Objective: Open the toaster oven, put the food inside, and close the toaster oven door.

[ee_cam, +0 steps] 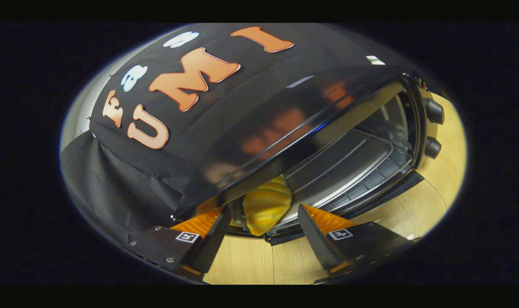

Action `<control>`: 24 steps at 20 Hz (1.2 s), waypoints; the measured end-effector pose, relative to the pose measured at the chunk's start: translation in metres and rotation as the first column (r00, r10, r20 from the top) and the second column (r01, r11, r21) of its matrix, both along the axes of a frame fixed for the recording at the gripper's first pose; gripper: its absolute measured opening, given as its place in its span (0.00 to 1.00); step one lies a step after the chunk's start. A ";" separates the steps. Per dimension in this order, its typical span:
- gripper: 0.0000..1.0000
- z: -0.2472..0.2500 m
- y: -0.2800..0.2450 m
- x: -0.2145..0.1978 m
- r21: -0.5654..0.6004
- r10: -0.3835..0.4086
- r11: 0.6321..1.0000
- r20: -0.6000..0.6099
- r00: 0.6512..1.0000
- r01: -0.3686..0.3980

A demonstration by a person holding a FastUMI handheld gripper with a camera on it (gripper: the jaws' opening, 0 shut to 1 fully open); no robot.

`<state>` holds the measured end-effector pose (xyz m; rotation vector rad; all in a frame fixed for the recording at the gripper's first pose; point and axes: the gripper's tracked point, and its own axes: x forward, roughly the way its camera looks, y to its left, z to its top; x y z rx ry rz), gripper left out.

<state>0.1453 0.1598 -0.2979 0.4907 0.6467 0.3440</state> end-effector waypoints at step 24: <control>0.99 -0.082 -0.129 -0.149 -0.687 0.037 0.721 -0.092 0.995 -0.090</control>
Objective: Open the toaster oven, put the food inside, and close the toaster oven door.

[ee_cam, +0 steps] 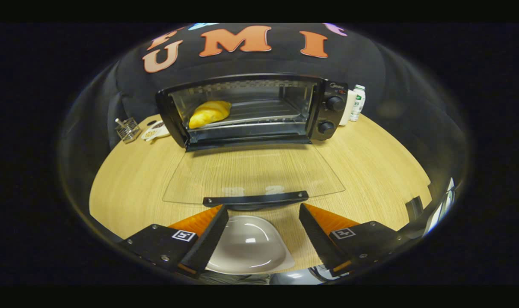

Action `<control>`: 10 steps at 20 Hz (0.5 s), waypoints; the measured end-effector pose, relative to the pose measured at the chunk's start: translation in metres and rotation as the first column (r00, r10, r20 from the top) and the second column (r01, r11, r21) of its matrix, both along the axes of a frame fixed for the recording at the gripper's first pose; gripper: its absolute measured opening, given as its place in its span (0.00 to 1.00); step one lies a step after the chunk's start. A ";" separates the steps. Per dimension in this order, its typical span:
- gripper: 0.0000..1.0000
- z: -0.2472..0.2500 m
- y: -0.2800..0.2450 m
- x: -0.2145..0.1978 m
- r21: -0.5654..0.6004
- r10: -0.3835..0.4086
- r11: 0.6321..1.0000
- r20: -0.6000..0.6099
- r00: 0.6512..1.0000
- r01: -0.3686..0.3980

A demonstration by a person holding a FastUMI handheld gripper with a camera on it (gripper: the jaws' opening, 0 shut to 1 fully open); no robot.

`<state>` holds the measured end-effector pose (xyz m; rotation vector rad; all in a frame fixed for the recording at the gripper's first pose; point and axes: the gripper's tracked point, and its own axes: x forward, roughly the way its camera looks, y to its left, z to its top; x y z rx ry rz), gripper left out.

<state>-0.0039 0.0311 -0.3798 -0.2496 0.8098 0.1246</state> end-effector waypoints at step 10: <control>1.00 -0.014 0.015 0.006 -0.061 0.069 0.996 -0.031 0.997 -0.071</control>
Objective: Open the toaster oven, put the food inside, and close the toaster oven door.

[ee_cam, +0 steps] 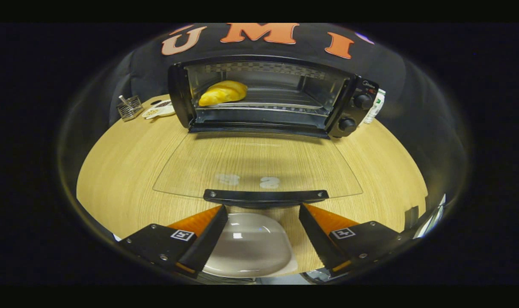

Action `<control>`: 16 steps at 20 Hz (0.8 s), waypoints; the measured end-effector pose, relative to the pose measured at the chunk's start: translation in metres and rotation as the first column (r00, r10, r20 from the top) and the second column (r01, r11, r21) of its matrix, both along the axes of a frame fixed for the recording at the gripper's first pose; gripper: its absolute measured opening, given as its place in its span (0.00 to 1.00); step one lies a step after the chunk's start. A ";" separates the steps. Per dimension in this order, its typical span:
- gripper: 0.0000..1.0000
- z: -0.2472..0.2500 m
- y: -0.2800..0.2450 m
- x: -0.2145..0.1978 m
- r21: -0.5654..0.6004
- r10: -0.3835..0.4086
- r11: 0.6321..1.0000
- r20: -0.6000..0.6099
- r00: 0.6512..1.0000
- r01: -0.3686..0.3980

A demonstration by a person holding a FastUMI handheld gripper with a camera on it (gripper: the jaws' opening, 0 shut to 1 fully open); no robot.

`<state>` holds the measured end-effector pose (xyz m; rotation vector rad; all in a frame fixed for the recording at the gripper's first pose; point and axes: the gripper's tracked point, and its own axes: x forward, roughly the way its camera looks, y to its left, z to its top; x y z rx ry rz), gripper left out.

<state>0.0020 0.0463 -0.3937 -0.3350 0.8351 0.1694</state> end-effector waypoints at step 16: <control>1.00 0.092 0.020 0.025 0.109 -0.006 0.994 0.177 0.984 -0.013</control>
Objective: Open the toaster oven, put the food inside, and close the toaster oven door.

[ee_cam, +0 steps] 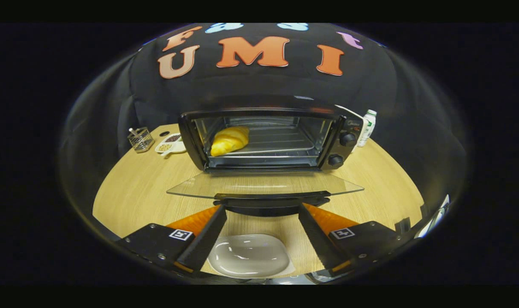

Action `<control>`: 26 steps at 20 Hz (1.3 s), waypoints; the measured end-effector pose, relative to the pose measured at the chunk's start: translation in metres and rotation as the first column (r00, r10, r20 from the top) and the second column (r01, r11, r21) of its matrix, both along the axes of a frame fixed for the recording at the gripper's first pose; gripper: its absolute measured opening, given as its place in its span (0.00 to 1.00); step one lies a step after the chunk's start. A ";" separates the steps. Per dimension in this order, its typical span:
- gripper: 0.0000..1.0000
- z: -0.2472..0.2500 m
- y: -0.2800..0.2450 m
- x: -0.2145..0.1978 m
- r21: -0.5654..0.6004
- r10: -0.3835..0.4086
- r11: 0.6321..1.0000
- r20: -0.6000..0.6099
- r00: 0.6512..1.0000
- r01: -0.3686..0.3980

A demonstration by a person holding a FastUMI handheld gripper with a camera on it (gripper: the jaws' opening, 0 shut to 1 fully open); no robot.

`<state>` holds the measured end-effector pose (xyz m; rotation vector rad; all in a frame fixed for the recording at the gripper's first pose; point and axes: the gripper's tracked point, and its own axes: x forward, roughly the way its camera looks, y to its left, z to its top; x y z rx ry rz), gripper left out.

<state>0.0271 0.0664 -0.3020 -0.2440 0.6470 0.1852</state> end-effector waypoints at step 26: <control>1.00 0.130 0.022 0.076 0.145 0.018 0.988 0.207 0.978 -0.049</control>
